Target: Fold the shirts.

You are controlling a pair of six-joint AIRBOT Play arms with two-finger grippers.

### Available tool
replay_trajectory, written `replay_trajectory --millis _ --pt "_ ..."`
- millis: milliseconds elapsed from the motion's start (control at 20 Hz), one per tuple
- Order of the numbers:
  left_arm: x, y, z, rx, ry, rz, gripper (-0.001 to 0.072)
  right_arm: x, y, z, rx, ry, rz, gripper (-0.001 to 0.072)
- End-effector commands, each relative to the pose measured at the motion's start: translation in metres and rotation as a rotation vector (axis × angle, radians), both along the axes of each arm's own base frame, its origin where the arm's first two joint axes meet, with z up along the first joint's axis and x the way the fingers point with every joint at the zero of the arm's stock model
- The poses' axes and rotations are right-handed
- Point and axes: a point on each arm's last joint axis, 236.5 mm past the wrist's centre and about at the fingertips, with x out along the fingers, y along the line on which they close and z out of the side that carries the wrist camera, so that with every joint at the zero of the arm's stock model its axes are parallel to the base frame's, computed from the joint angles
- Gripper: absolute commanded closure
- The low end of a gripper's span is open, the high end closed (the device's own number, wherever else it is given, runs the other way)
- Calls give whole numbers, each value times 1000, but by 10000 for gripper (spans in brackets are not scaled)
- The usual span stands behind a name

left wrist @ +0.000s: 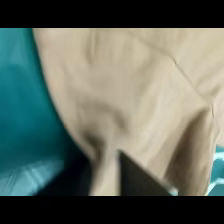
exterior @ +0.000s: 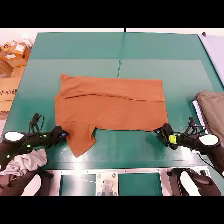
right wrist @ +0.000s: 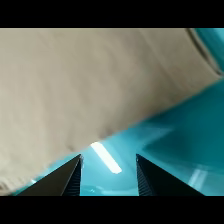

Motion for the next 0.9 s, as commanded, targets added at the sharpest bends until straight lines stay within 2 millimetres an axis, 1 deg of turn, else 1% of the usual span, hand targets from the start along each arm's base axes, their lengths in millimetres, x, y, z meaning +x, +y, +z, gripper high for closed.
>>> replay_trajectory --millis 0,100,150,200,250,300,350,400,500,550,600,700,800,850 --pt "11 -11 9 -72 -53 6 675 23 -18 -8 -37 -39 -119 304" --pt "11 -14 11 -78 -71 -16 678 34 -22 -6 -23 -62 -180 304" --pt "12 -14 11 -77 -74 -15 678 36 -21 -8 -19 -62 -184 310" --pt "13 -12 10 -71 -77 -10 678 35 -17 -12 -20 -50 -174 335" --pt "14 -11 9 -62 -81 -9 678 34 -13 -17 -19 -36 -164 385" --pt "14 -11 9 -62 -84 -15 678 32 -7 -22 -15 -17 -152 477" --pt "12 -14 11 -69 -88 -35 678 31 -3 -25 -13 -2 -137 603" --pt "9 -18 14 -82 -87 -59 679 31 0 -25 -25 -8 -99 698" --pt "5 -21 24 -73 -96 -137 679 34 3 -16 -46 -46 5 698" --pt "3 -19 30 -49 -84 -181 679 33 2 -11 -56 -47 45 698" --pt "-1 -12 37 -2 -61 -230 680 31 -1 -5 -74 -47 81 699" --pt "-5 1 58 81 -33 -318 679 22 -15 6 -124 -28 114 698" --pt "-2 12 85 146 -51 -360 680 11 -36 17 -212 -5 131 699" --pt "1 14 100 162 -72 -368 680 5 -44 22 -245 7 138 699"
